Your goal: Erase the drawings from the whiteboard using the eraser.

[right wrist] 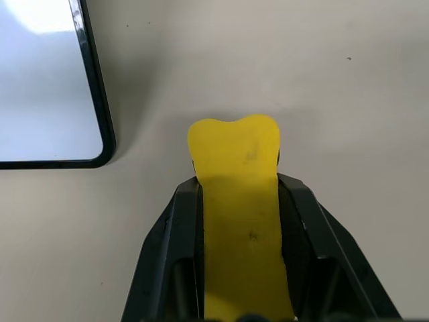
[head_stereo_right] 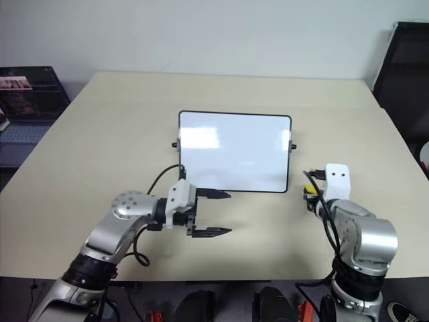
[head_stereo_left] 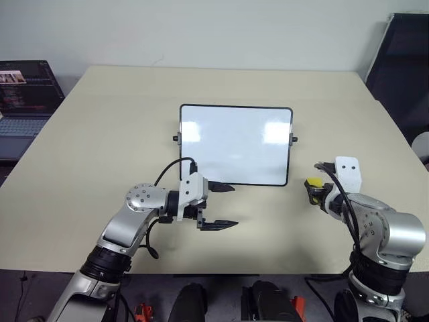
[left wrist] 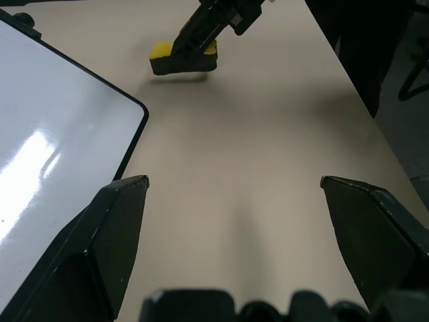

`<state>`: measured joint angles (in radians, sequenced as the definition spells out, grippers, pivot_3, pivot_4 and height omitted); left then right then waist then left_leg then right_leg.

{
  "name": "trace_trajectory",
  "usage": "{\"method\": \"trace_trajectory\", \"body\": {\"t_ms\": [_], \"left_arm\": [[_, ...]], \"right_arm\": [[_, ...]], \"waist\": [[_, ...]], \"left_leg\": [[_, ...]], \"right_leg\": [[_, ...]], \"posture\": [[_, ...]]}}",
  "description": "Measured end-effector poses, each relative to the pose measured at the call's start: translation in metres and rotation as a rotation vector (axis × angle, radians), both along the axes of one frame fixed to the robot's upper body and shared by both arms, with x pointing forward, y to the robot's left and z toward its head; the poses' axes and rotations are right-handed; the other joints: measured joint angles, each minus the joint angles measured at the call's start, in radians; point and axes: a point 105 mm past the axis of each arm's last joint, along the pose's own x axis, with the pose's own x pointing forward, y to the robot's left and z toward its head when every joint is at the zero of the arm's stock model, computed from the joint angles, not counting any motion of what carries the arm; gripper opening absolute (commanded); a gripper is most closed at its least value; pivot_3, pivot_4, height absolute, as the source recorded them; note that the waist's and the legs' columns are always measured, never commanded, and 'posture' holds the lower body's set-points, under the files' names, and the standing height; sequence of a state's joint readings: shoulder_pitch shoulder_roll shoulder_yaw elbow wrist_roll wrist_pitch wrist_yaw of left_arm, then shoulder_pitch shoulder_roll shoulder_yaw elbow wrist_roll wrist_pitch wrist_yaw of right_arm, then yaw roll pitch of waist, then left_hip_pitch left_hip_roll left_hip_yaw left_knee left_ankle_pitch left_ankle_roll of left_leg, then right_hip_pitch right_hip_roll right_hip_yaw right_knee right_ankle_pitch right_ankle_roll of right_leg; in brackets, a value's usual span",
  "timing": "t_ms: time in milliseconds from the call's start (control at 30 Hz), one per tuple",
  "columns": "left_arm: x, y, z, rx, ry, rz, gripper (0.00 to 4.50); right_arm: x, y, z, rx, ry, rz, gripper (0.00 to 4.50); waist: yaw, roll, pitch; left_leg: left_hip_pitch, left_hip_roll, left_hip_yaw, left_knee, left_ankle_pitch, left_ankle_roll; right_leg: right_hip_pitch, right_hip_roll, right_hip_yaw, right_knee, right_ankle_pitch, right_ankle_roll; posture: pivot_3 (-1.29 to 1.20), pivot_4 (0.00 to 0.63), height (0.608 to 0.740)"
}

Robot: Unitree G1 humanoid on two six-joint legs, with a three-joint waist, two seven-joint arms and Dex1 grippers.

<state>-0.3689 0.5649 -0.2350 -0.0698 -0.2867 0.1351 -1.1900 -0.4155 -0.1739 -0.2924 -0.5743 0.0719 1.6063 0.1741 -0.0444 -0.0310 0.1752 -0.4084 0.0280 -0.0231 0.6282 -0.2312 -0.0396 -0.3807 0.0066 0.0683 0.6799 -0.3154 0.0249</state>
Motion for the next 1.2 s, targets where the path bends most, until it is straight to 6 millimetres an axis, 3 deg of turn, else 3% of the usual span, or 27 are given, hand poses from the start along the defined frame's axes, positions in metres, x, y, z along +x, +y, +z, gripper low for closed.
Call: {"method": "trace_trajectory", "body": {"t_ms": [700, 1033, 1200], "left_arm": [[0.002, -0.001, 0.003, 0.004, -0.029, 0.024, 4.5], [0.0, -0.003, 0.005, 0.0, -0.038, 0.025, 4.5], [0.0, -0.003, 0.005, -0.001, -0.038, 0.026, 4.5]], "right_arm": [[0.005, 0.011, -0.011, 0.028, 0.033, 0.039, 1.13], [0.006, 0.009, -0.011, 0.004, 0.022, 0.047, 4.47], [0.007, 0.008, -0.009, -0.001, 0.015, 0.046, 4.47]], "waist": [[0.0, 0.0, 0.0], [0.0, 0.0, 0.0], [0.0, 0.0, 0.0]], "left_leg": [[0.0, 0.0, 0.0, 0.0, 0.0, 0.0], [0.0, 0.0, 0.0, 0.0, 0.0, 0.0], [0.0, 0.0, 0.0, 0.001, 0.0, 0.0]], "right_leg": [[0.0, 0.0, 0.0, 0.0, 0.0, 0.0], [0.0, 0.0, 0.0, 0.001, 0.0, 0.0], [0.0, 0.0, 0.0, 0.001, 0.0, 0.0]], "posture": [[0.0, 0.15, 0.74], [0.0, 0.15, 0.74], [0.0, 0.15, 0.74]]}}
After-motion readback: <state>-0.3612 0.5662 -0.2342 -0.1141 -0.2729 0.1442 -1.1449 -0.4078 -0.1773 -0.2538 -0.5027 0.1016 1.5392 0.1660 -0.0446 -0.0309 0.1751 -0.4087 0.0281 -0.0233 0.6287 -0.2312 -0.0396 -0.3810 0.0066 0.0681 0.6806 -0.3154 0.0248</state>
